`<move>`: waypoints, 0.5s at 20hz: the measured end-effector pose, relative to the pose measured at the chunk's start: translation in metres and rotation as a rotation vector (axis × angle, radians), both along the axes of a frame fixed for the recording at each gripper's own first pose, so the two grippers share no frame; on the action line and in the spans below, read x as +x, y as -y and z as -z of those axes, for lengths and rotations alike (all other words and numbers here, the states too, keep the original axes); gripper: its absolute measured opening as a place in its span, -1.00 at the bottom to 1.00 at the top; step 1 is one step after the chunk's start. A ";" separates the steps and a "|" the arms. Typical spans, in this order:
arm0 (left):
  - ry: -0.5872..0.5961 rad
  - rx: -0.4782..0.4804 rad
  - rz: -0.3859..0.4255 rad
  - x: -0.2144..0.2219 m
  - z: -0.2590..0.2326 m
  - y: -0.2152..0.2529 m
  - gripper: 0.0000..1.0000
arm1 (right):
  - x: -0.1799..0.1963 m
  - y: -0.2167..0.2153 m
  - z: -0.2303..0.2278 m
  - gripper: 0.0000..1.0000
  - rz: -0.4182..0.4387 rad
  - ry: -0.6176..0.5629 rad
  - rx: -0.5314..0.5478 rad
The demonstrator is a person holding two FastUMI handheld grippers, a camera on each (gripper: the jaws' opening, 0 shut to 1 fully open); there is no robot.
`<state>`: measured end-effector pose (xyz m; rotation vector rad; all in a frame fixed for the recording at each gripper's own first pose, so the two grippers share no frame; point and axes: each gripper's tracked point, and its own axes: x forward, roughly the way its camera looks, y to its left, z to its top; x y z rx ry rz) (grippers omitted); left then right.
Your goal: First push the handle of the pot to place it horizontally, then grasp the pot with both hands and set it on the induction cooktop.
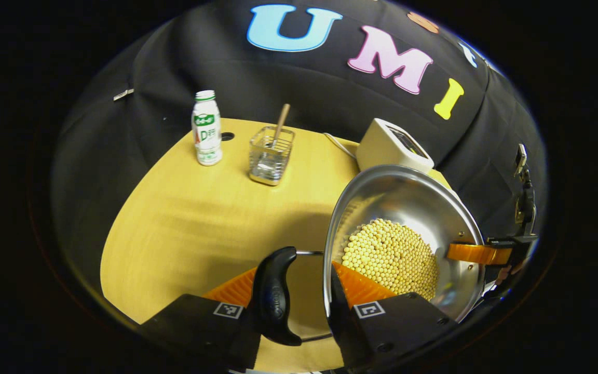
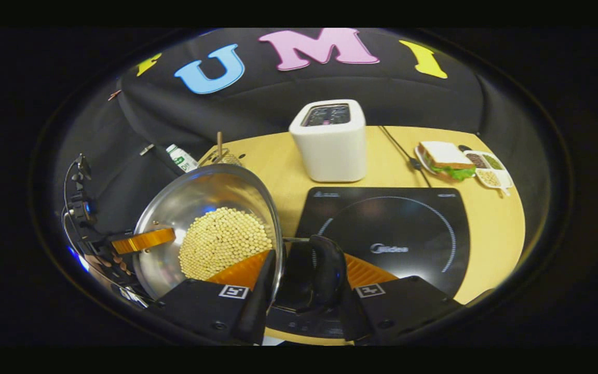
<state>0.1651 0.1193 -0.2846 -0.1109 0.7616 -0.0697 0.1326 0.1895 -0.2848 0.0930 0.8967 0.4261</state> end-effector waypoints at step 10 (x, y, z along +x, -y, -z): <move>-0.020 -0.012 0.082 0.028 0.015 0.133 0.25 | 0.029 0.131 -0.004 0.18 0.098 0.010 -0.001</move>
